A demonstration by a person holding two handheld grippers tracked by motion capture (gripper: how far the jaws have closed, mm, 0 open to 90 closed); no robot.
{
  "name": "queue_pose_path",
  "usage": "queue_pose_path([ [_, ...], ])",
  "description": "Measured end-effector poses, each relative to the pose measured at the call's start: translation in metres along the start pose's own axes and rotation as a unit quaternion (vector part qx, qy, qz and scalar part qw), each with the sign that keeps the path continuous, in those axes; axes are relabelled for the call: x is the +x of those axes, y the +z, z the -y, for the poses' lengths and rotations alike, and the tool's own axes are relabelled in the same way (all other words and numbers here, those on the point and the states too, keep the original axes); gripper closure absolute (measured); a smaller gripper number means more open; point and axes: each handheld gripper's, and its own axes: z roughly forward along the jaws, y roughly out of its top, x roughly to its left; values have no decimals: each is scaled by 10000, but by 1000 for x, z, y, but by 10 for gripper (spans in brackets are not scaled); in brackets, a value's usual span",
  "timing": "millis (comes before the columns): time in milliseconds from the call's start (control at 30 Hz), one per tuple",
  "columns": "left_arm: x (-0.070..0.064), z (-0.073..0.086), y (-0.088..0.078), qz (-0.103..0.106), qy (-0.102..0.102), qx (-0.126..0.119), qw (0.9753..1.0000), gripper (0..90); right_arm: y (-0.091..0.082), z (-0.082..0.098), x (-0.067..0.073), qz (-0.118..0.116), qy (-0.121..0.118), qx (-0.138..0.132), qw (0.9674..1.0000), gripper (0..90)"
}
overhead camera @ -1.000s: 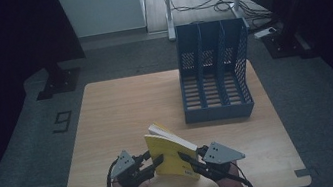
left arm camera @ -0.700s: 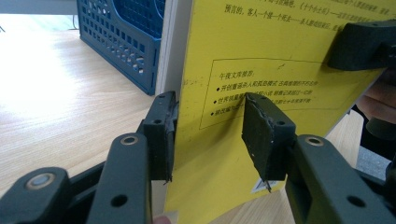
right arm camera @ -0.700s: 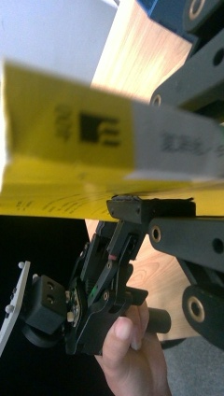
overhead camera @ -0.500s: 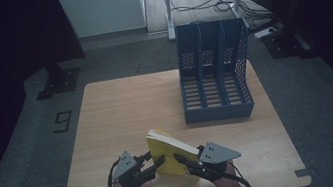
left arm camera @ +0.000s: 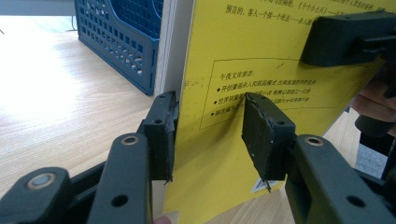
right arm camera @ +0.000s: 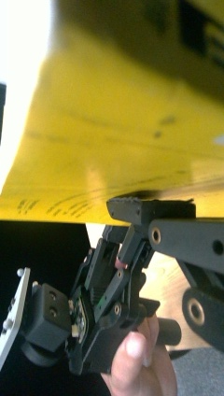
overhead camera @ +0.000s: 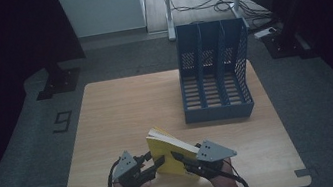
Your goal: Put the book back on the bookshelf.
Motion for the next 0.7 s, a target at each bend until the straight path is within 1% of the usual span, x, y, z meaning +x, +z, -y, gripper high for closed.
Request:
queue_pose_path([
  [100, 0, 0, 0, 4, -3, 4, 10000, 559, 0, 0, -1, -5, 52, 22, 10000, 722],
  [167, 1, 0, 0, 13, -18, 5, 10000, 554, 0, -1, 0, -22, 16, 31, 10000, 731],
  [300, 1, 0, 1, 10, -29, 1, 10000, 539, -1, 0, 2, 16, 8, 14, 10000, 735],
  [433, 1, 1, 1, -37, -1, 31, 10000, 522, -1, -1, 4, 47, 18, 12, 10000, 738],
  [567, 2, 1, 2, -69, -16, 57, 10000, 508, -1, -1, 5, 80, 23, 15, 10000, 741],
  [700, 3, 2, 2, -146, -20, 105, 9998, 494, -1, -1, 6, 111, 71, 26, 9999, 742],
])
